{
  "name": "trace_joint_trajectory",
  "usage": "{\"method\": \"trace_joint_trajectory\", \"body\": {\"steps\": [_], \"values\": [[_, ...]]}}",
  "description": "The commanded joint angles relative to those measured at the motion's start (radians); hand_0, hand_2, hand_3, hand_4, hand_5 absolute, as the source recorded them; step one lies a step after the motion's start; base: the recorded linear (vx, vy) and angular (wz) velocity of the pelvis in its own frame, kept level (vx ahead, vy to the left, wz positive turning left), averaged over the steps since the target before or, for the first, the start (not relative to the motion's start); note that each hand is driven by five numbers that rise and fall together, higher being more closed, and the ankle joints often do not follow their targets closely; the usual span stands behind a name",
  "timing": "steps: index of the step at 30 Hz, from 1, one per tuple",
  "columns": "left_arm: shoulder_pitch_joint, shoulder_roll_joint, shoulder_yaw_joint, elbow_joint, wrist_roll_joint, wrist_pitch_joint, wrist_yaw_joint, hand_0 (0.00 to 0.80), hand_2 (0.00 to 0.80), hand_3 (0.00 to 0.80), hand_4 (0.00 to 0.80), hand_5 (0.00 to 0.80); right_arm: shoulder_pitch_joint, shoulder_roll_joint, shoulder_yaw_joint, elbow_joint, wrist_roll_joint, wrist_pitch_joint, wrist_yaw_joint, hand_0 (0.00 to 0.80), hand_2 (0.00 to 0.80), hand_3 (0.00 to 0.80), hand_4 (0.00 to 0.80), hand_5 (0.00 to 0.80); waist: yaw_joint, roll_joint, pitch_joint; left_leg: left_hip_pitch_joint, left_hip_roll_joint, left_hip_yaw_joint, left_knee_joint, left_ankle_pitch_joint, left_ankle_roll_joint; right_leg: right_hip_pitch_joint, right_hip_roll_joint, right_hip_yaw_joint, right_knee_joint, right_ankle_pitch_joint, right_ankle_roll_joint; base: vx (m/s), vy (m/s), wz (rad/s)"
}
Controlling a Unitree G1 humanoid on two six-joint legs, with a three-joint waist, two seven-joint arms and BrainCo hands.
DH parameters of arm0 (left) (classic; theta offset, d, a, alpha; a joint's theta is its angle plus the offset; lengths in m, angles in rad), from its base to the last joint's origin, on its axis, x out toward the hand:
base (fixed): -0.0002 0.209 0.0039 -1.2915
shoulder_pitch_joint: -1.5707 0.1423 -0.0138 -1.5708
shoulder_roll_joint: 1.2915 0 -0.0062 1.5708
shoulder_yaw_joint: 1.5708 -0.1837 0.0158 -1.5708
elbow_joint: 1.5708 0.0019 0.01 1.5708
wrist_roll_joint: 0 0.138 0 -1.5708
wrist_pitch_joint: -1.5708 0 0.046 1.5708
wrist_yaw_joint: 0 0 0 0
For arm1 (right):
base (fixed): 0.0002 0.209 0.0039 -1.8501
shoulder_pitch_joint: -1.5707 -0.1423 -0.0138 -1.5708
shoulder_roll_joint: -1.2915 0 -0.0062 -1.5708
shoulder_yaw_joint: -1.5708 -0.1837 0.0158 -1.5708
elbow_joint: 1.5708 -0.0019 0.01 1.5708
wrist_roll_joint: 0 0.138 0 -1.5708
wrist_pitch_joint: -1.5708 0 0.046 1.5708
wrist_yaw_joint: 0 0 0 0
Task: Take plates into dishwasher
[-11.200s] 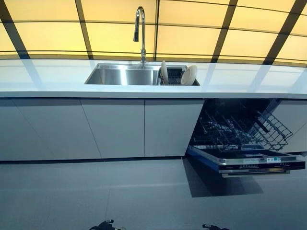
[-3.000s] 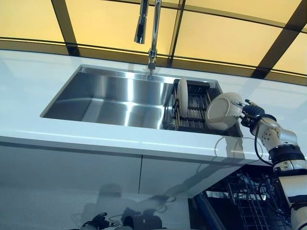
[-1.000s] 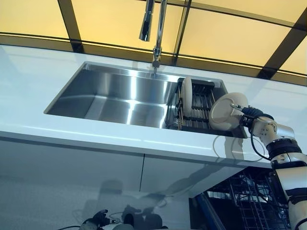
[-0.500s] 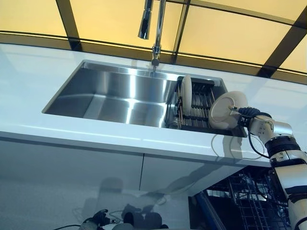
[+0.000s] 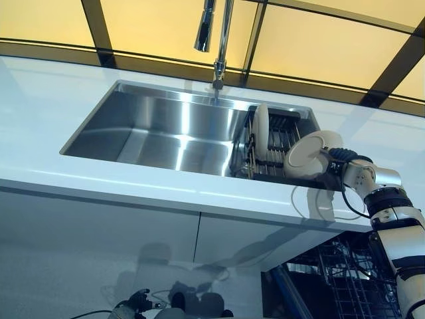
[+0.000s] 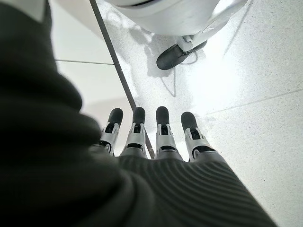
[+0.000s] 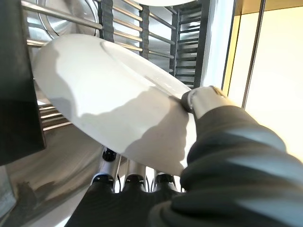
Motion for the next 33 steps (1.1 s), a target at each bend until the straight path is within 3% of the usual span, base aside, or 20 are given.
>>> {"method": "trace_joint_trajectory", "body": {"steps": [1, 8, 12, 24, 33], "values": [[-0.067, -0.010, -0.067, 0.023, -0.026, -0.010, 0.005, 0.000, 0.000, 0.000, 0.000, 0.000, -0.091, -0.031, 0.034, -0.004, -0.016, -0.073, -0.024, 0.800, 0.800, 0.800, 0.800, 0.800, 0.045, 0.014, -0.012, 0.055, -0.005, 0.013, 0.007, -0.104, -0.015, -0.040, -0.013, -0.028, 0.083, -0.030, 0.037, 0.000, 0.000, 0.00], [-0.055, -0.010, -0.059, 0.016, -0.030, -0.013, 0.008, 0.000, 0.000, 0.000, 0.000, 0.000, -0.071, -0.029, 0.026, -0.166, -0.046, -0.244, -0.153, 0.800, 0.800, 0.800, 0.800, 0.800, 0.035, 0.017, -0.009, 0.057, -0.004, 0.018, 0.007, -0.106, -0.016, -0.040, -0.015, -0.027, 0.089, -0.032, 0.039, 0.000, 0.000, 0.00], [-0.047, -0.013, -0.056, 0.014, -0.029, -0.015, 0.013, 0.000, 0.000, 0.000, 0.000, 0.000, -0.050, -0.032, 0.009, -0.296, -0.171, -0.330, -0.224, 0.800, 0.800, 0.800, 0.800, 0.800, 0.026, 0.018, -0.011, 0.058, -0.006, 0.020, 0.006, -0.108, -0.013, -0.042, -0.017, -0.023, 0.092, -0.034, 0.042, 0.000, 0.000, 0.00], [-0.014, -0.020, -0.021, 0.020, 0.002, -0.045, 0.015, 0.000, 0.000, 0.000, 0.000, 0.000, 0.043, -0.131, -0.068, -0.767, -0.488, -0.471, -0.399, 0.800, 0.800, 0.800, 0.800, 0.800, -0.026, 0.017, -0.021, 0.067, -0.016, 0.047, 0.014, -0.129, 0.014, -0.069, -0.031, 0.018, 0.130, -0.042, 0.062, -0.021, 0.064, -0.04], [-0.002, -0.016, -0.011, 0.026, 0.017, -0.053, 0.018, 0.000, 0.000, 0.000, 0.000, 0.000, 0.209, -0.226, -0.217, -0.941, -0.521, -0.535, -0.455, 0.800, 0.800, 0.800, 0.800, 0.800, -0.098, 0.019, -0.022, 0.070, -0.030, 0.084, 0.028, -0.150, 0.041, -0.147, -0.056, 0.073, 0.235, -0.002, 0.111, -0.052, 0.138, -0.29]]}}
